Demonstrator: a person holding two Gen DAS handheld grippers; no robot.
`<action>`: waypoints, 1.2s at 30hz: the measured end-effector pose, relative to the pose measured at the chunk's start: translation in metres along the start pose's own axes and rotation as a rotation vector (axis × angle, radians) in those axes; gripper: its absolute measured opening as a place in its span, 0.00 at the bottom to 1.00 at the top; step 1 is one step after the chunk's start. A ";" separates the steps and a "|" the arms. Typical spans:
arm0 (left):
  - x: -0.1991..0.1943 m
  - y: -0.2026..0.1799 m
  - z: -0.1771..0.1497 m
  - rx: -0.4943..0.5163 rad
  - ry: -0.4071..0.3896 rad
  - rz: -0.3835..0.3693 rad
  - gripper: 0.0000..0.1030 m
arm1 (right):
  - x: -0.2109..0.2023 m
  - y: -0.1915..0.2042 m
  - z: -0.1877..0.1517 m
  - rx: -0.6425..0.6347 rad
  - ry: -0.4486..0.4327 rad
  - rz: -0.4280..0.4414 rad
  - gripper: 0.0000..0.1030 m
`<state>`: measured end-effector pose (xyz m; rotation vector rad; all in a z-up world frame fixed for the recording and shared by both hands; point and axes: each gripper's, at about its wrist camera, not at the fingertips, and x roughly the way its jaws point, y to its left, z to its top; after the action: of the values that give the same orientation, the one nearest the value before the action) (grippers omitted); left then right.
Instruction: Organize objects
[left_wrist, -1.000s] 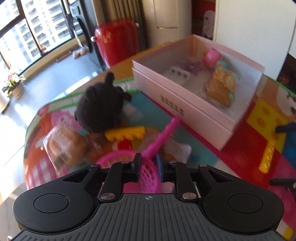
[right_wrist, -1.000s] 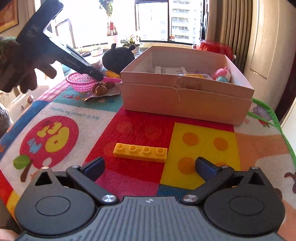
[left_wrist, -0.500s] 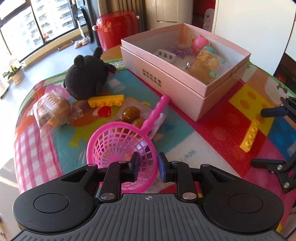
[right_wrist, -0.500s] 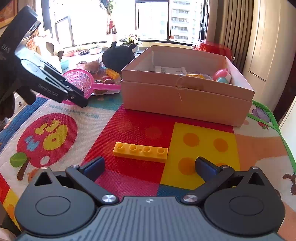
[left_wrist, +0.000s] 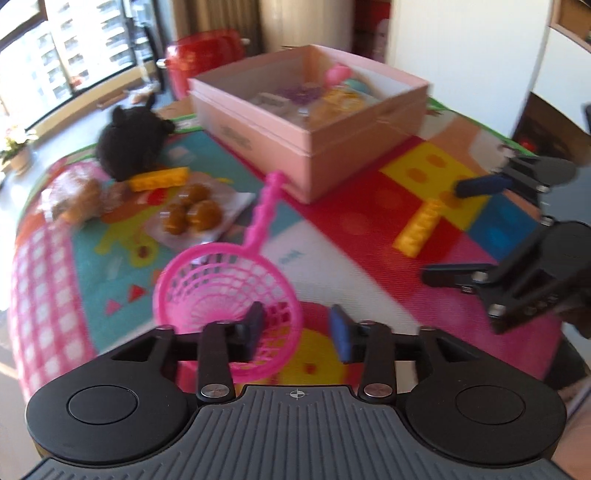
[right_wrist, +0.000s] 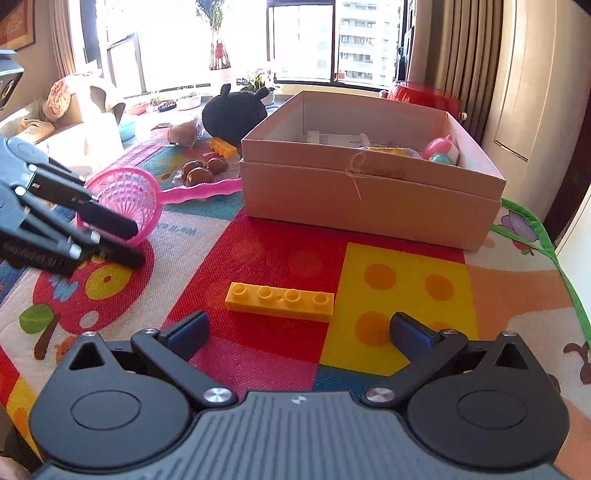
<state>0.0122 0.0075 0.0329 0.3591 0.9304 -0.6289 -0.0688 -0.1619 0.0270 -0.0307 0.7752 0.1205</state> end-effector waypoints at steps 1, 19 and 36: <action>0.000 -0.005 0.000 0.016 0.005 -0.013 0.56 | 0.000 0.000 0.000 0.001 -0.001 0.001 1.00; 0.008 0.005 0.043 0.040 -0.022 0.112 0.55 | 0.000 0.000 -0.002 0.008 -0.011 0.008 1.00; -0.011 0.011 -0.012 -0.188 -0.090 0.076 0.15 | 0.003 0.003 0.005 0.013 0.017 -0.007 1.00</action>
<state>0.0069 0.0267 0.0358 0.1957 0.8771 -0.4800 -0.0635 -0.1585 0.0292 -0.0218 0.7923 0.1090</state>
